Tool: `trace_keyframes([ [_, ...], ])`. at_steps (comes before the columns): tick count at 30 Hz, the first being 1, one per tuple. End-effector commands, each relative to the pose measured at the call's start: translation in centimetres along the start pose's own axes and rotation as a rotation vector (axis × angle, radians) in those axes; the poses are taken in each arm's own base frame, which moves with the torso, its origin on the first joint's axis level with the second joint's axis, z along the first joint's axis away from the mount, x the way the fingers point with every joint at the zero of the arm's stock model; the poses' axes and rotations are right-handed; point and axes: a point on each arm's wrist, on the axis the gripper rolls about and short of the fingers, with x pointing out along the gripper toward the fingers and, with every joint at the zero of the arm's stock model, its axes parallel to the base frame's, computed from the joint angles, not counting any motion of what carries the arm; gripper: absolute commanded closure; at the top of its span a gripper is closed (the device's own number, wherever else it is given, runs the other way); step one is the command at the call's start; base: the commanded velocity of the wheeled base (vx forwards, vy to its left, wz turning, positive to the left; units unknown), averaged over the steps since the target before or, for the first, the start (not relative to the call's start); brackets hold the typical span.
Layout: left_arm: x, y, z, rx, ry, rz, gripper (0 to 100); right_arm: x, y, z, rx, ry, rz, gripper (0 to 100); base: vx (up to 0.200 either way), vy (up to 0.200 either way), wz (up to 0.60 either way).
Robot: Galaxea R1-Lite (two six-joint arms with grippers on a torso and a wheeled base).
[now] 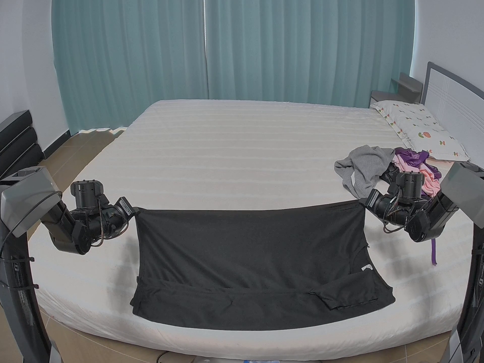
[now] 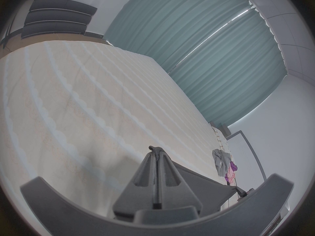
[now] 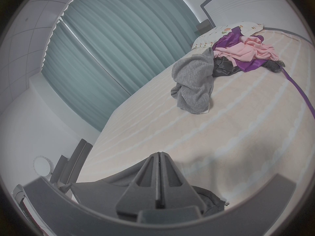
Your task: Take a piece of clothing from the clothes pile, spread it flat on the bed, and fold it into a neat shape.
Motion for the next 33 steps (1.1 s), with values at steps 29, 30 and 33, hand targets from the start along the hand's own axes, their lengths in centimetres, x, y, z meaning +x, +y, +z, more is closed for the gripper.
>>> trace_keyframes([
  [29, -3.9, 0.9, -3.0, 0.031, 0.054, 0.040, 100, -5.5, -3.1, -3.5, 0.009, 0.163, -0.033, 100, 0.000, 0.000, 0.00],
  [30, -3.9, 1.1, -3.3, 0.040, 0.062, 0.046, 100, -5.6, -3.2, -3.9, 0.003, 0.174, -0.038, 100, 0.000, 0.000, 0.00],
  [33, -4.4, 1.9, -4.3, 0.063, 0.100, 0.074, 100, -5.7, -3.9, -5.2, -0.031, 0.209, -0.051, 100, 0.000, 0.000, 0.00],
])
